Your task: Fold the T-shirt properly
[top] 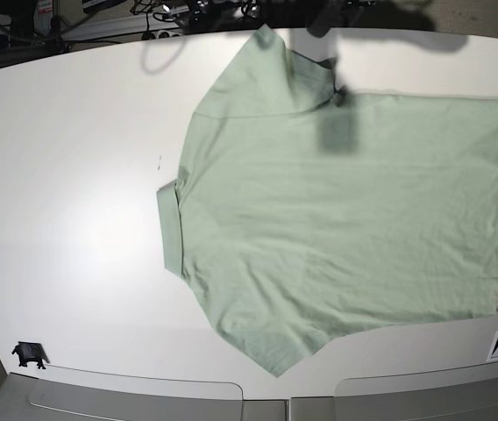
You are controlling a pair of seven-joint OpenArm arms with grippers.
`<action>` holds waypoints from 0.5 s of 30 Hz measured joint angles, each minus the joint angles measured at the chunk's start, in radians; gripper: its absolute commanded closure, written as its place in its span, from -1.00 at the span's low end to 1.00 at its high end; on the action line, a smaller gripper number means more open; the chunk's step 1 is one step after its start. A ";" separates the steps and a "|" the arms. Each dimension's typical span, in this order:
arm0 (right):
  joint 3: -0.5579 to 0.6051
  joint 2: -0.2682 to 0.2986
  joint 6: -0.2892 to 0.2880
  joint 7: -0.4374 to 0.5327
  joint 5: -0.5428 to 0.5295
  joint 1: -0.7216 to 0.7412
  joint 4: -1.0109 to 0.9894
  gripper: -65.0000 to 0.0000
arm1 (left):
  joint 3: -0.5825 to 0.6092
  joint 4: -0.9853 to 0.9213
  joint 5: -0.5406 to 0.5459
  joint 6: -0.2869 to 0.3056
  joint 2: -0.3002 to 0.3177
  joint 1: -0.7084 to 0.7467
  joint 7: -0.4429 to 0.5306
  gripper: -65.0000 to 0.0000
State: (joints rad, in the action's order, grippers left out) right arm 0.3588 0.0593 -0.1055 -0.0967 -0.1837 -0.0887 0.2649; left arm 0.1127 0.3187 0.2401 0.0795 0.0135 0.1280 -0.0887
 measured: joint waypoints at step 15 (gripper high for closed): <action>0.000 0.021 0.000 0.000 0.000 0.000 0.002 1.00 | 0.004 0.002 0.006 0.008 0.045 0.000 0.007 1.00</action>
State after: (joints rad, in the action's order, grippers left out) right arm 0.3588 0.0803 -0.1059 -0.0963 -0.1837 -0.0887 0.2665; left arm 0.1169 0.3206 0.2459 0.0872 0.0582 0.1276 -0.0814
